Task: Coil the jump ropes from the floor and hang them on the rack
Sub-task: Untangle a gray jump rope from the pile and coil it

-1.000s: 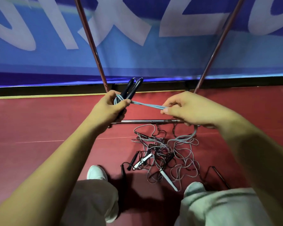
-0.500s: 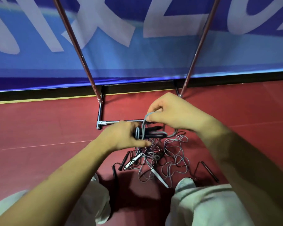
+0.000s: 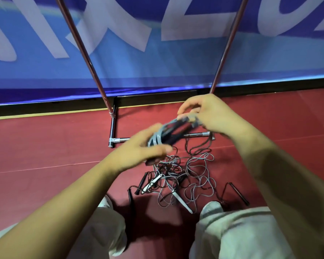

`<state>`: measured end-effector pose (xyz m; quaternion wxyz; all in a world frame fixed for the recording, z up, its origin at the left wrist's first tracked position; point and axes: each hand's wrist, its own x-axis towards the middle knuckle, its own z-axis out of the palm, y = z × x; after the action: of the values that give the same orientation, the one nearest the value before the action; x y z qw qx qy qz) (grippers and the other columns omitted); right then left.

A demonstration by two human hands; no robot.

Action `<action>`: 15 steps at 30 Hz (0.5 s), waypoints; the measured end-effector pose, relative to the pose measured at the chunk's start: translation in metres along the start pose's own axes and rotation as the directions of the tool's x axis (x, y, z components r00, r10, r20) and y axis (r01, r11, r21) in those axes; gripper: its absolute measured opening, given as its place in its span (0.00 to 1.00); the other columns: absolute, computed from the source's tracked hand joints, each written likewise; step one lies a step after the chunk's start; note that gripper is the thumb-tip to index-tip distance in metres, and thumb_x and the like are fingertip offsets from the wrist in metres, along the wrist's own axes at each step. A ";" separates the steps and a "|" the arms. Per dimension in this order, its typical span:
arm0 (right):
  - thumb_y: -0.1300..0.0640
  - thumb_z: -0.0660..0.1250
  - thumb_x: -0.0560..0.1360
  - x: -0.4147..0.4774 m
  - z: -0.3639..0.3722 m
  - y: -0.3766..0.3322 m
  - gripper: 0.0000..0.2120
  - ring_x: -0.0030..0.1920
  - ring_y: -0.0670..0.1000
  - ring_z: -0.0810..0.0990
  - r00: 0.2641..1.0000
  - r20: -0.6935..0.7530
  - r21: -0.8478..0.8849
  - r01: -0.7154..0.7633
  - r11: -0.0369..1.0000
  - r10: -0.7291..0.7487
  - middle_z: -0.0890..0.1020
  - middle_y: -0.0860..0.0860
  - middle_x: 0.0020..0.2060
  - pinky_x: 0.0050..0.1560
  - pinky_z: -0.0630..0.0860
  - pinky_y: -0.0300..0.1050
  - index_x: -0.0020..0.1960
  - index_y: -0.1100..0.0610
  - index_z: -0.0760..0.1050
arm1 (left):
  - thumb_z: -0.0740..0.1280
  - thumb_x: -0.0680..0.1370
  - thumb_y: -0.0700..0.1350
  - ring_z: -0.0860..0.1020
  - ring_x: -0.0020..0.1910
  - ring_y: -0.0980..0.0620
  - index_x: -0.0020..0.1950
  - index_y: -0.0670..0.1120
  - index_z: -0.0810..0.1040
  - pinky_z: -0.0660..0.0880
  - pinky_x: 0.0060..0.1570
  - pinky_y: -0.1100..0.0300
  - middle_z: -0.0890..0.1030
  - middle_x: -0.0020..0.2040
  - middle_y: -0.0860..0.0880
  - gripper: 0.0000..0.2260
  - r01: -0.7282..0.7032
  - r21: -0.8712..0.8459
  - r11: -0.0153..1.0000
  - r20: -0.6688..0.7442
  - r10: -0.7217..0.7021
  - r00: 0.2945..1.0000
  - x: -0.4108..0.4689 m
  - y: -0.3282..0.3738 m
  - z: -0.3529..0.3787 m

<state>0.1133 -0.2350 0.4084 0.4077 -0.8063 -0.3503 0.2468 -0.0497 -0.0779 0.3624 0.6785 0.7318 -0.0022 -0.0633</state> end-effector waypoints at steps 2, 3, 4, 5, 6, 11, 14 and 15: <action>0.57 0.74 0.73 0.001 -0.002 0.004 0.02 0.24 0.44 0.66 0.998 0.033 0.019 -0.050 0.999 0.049 0.76 0.49 0.25 0.26 0.62 0.38 0.44 0.56 0.84 | 0.68 0.75 0.44 0.65 0.26 0.51 0.67 0.48 0.69 0.62 0.25 0.61 0.66 0.31 0.42 0.21 -0.056 -0.360 0.931 -0.067 0.033 0.997 0.001 0.005 -0.006; 0.55 0.73 0.74 0.001 -0.002 0.006 0.03 0.25 0.46 0.66 0.997 0.055 0.000 -0.062 0.998 0.062 0.76 0.47 0.25 0.27 0.62 0.39 0.43 0.54 0.84 | 0.66 0.76 0.43 0.63 0.27 0.51 0.71 0.50 0.68 0.61 0.25 0.62 0.65 0.32 0.41 0.23 -0.075 -0.426 0.901 -0.107 0.033 0.994 0.002 0.007 -0.009; 0.54 0.72 0.75 0.000 -0.001 0.006 0.05 0.25 0.46 0.67 0.995 0.078 -0.032 -0.065 0.997 0.067 0.76 0.46 0.24 0.28 0.63 0.39 0.43 0.53 0.85 | 0.65 0.77 0.42 0.63 0.28 0.50 0.72 0.51 0.68 0.61 0.25 0.63 0.64 0.33 0.40 0.23 -0.090 -0.443 0.892 -0.149 0.026 0.989 0.002 0.008 -0.012; 0.53 0.70 0.76 -0.001 0.000 0.005 0.06 0.26 0.46 0.68 0.992 0.109 -0.060 -0.064 0.996 0.070 0.76 0.46 0.25 0.28 0.65 0.39 0.44 0.53 0.85 | 0.63 0.77 0.43 0.64 0.28 0.50 0.71 0.49 0.69 0.61 0.25 0.63 0.65 0.34 0.41 0.22 -0.100 -0.440 0.893 -0.201 0.010 0.980 0.003 0.010 -0.014; 0.54 0.68 0.78 -0.002 0.003 0.002 0.07 0.26 0.46 0.69 0.986 0.149 -0.073 -0.060 0.996 0.070 0.77 0.46 0.25 0.28 0.66 0.38 0.44 0.53 0.84 | 0.63 0.77 0.43 0.65 0.27 0.50 0.69 0.47 0.72 0.61 0.24 0.63 0.66 0.34 0.42 0.19 -0.102 -0.439 0.893 -0.250 -0.012 0.968 0.003 0.010 -0.017; 0.60 0.59 0.83 -0.007 0.016 -0.011 0.14 0.30 0.46 0.75 0.948 0.299 0.051 -0.126 0.991 0.106 0.79 0.53 0.32 0.34 0.73 0.40 0.41 0.58 0.78 | 0.62 0.77 0.47 0.65 0.23 0.52 0.61 0.44 0.70 0.59 0.24 0.65 0.69 0.31 0.42 0.14 -0.074 -0.450 0.890 -0.322 -0.084 0.943 0.000 0.014 -0.032; 0.57 0.60 0.82 -0.006 0.018 -0.013 0.15 0.30 0.49 0.73 0.951 0.292 0.087 -0.133 0.987 0.102 0.74 0.52 0.30 0.35 0.70 0.42 0.41 0.59 0.78 | 0.62 0.76 0.47 0.66 0.22 0.52 0.56 0.44 0.69 0.61 0.24 0.66 0.71 0.30 0.43 0.12 -0.072 -0.408 0.910 -0.367 -0.091 0.926 -0.001 0.016 -0.036; 0.56 0.61 0.82 -0.006 0.017 -0.014 0.14 0.30 0.49 0.72 0.956 0.279 0.076 -0.116 0.990 0.091 0.73 0.51 0.30 0.35 0.69 0.44 0.42 0.59 0.79 | 0.63 0.76 0.47 0.66 0.22 0.52 0.53 0.44 0.68 0.60 0.24 0.66 0.71 0.30 0.44 0.10 -0.070 -0.391 0.918 -0.394 -0.098 0.914 0.000 0.016 -0.037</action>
<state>0.0931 -0.2253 0.4112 0.3782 -0.7620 -0.3490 0.3931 -0.0445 -0.0422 0.3807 0.7977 0.5758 0.1571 0.0860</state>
